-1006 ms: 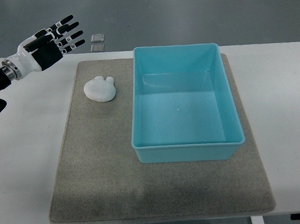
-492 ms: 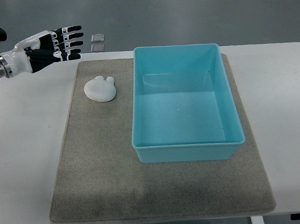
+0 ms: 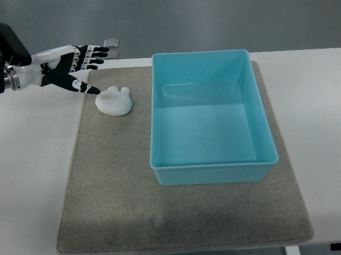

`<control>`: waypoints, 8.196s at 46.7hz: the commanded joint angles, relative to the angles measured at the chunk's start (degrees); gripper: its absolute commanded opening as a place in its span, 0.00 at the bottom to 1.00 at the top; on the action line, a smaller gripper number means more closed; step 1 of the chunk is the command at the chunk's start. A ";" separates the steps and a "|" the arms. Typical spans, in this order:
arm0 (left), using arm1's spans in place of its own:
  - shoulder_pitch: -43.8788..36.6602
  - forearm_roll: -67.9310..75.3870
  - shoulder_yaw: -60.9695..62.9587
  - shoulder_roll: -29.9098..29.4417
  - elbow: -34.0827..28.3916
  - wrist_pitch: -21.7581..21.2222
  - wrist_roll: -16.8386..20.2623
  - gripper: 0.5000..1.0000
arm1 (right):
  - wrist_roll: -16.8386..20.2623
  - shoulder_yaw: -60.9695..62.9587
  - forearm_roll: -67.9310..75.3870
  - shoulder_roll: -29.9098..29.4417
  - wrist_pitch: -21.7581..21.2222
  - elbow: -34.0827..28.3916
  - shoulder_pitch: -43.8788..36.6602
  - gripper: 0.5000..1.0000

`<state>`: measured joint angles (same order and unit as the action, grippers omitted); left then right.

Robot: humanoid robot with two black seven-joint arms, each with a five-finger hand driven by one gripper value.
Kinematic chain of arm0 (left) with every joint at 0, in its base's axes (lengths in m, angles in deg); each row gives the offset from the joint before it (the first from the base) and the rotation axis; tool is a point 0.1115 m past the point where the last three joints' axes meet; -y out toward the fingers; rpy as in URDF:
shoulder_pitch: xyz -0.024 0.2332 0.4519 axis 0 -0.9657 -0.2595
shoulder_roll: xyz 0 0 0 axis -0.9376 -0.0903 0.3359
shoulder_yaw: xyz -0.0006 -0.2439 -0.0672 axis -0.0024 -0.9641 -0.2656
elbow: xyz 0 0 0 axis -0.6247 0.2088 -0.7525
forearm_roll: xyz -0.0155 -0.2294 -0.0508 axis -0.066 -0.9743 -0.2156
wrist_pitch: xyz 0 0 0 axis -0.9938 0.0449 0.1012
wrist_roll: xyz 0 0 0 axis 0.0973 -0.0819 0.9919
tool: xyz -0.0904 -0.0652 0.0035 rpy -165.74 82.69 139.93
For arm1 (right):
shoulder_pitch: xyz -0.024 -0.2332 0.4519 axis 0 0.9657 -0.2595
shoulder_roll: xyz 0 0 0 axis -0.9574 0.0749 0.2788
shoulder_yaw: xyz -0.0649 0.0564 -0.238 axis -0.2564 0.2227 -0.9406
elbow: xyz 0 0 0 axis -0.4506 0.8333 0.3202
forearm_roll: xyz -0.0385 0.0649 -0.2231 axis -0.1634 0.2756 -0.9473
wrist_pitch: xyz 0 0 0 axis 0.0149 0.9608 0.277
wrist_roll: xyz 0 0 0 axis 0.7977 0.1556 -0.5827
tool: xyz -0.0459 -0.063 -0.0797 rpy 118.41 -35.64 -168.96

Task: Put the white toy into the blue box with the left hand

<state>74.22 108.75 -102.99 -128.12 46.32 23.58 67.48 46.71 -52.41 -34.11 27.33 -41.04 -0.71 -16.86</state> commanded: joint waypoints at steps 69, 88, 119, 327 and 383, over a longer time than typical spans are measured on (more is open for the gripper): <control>0.10 40.77 8.01 5.20 3.50 -23.04 3.99 0.86 | 0.04 0.01 0.00 0.00 0.00 0.00 0.00 0.87; 0.10 42.52 8.09 6.16 2.44 -23.13 3.81 0.65 | 0.04 -0.07 0.00 0.00 0.00 0.00 0.00 0.87; 0.72 43.67 8.71 7.13 1.65 -23.31 3.55 0.00 | -0.05 0.01 0.00 0.00 0.00 0.00 0.00 0.87; 6.52 -15.91 6.42 3.88 9.92 -21.21 2.59 0.99 | 0.04 -0.07 0.00 0.00 0.00 0.00 0.00 0.87; 0.10 -66.36 6.34 7.39 -11.88 0.60 -13.49 0.99 | 0.04 0.01 0.00 0.00 0.00 0.00 0.00 0.87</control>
<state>74.36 44.96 -96.67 -120.84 35.07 24.09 55.63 46.71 -52.42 -34.11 27.33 -41.04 -0.71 -16.86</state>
